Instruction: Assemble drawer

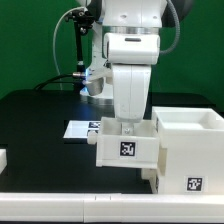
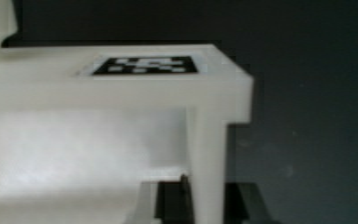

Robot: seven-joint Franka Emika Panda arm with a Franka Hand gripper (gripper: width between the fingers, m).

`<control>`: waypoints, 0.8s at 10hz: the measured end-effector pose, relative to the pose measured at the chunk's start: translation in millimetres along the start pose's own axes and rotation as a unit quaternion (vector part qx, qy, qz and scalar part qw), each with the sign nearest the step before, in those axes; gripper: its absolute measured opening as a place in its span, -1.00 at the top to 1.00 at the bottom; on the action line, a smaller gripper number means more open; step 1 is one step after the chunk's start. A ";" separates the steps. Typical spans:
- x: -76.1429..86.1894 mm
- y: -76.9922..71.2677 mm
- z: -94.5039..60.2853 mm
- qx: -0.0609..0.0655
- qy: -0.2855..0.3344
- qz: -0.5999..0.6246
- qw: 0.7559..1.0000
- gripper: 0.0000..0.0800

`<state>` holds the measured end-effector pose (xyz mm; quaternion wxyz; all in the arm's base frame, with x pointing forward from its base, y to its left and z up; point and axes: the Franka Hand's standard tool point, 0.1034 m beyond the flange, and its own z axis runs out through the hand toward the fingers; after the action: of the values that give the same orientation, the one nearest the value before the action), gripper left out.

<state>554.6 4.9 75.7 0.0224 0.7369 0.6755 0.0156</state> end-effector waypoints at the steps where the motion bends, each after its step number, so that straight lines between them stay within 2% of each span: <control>1: 3.0 -5.6 3.4 -0.004 0.003 0.000 1.000 0.92; 5: 1.0 -6.9 5.3 0.000 0.002 -0.002 1.000 0.92; 8: 5.8 -3.7 12.2 0.007 0.003 -0.011 1.000 0.92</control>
Offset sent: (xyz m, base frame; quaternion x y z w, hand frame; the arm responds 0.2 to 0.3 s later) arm 0.0000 0.0000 0.0000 0.0000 0.0000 0.0000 1.0000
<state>552.1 10.8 63.3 0.0154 0.7297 0.6835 0.0125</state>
